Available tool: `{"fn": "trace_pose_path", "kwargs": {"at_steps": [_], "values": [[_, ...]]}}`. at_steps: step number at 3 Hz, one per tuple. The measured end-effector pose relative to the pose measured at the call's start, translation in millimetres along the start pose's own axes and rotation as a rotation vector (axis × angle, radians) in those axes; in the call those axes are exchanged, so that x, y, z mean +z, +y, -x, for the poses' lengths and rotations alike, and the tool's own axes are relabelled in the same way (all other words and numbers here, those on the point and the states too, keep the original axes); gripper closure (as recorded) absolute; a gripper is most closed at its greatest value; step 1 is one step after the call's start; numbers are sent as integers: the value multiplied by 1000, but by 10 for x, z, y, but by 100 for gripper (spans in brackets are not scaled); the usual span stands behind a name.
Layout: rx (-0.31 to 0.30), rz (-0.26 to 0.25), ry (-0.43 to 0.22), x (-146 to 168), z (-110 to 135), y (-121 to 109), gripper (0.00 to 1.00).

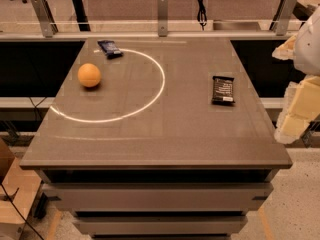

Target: Move rxbar chocolate near orange

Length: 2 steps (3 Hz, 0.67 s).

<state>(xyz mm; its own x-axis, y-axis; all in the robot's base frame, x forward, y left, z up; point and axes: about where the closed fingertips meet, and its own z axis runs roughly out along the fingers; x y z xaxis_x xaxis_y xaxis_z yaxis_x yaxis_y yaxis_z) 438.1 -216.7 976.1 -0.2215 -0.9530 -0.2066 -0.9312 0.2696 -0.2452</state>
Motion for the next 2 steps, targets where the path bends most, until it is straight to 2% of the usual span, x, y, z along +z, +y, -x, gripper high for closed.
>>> {"fn": "trace_pose_path", "kwargs": {"at_steps": [1, 2], "values": [[0, 0, 0, 0, 0, 0, 0], [32, -3, -82, 26, -25, -98, 0]]}}
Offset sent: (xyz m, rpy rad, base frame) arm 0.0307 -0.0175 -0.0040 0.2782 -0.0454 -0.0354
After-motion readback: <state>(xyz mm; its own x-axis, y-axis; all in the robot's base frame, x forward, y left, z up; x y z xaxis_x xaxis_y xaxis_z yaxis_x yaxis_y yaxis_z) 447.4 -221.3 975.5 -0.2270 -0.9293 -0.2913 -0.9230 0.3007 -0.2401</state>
